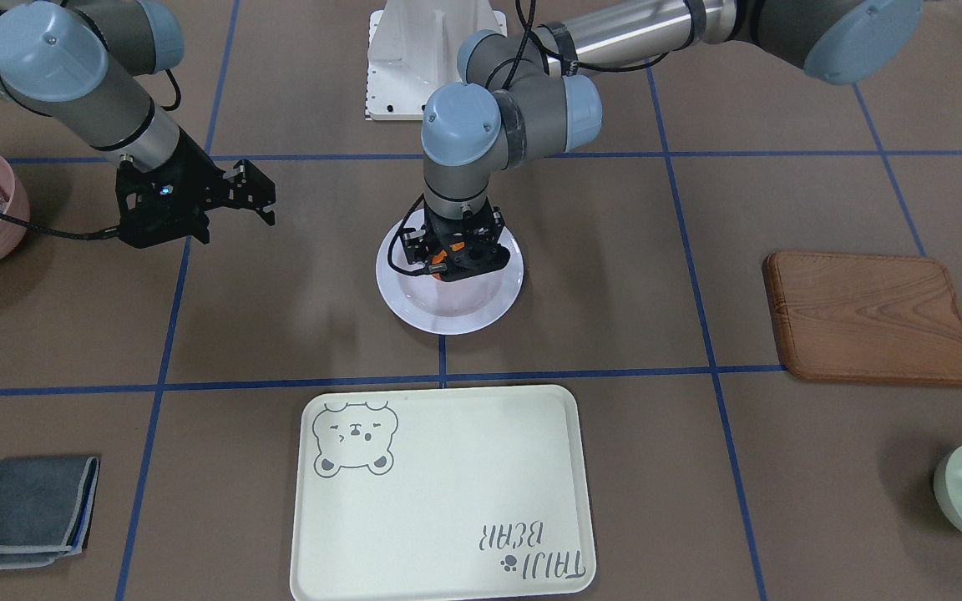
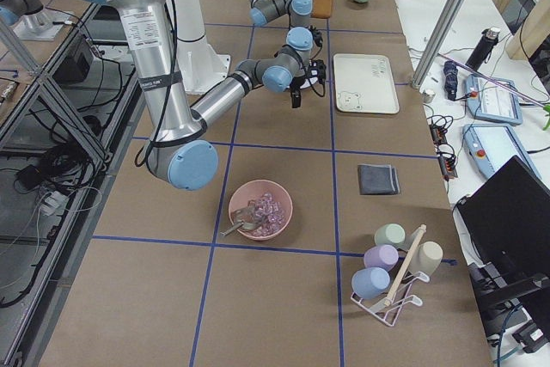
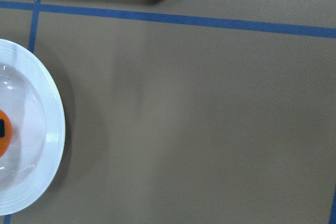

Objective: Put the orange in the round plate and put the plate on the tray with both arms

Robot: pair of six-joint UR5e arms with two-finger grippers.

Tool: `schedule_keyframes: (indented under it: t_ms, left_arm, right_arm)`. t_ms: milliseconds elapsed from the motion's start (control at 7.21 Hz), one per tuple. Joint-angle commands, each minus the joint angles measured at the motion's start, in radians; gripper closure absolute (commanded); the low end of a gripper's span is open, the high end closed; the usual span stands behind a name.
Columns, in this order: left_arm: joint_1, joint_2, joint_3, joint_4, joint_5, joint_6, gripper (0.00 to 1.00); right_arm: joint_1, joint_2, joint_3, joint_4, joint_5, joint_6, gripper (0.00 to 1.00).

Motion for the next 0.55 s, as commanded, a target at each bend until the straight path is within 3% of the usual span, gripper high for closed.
schedule_keyframes:
  t_ms: [0, 139, 277, 416]
  left_arm:
    - [0.0, 0.002, 0.018, -0.03, 0.001, 0.001, 0.72]
    - [0.001, 0.011, 0.018, -0.035, 0.001, 0.001, 0.29]
    - [0.0, 0.021, 0.016, -0.052, 0.001, 0.007, 0.02]
    - [0.0, 0.022, 0.013, -0.055, 0.001, 0.011, 0.02]
  right_arm:
    - [-0.017, 0.027, -0.022, 0.003, -0.007, 0.043, 0.0]
    - [-0.021, 0.032, -0.023, 0.003, -0.007, 0.047, 0.0]
    - [-0.026, 0.059, -0.046, 0.003, -0.009, 0.054, 0.0]
    - [-0.032, 0.08, -0.066, 0.003, -0.009, 0.08, 0.0]
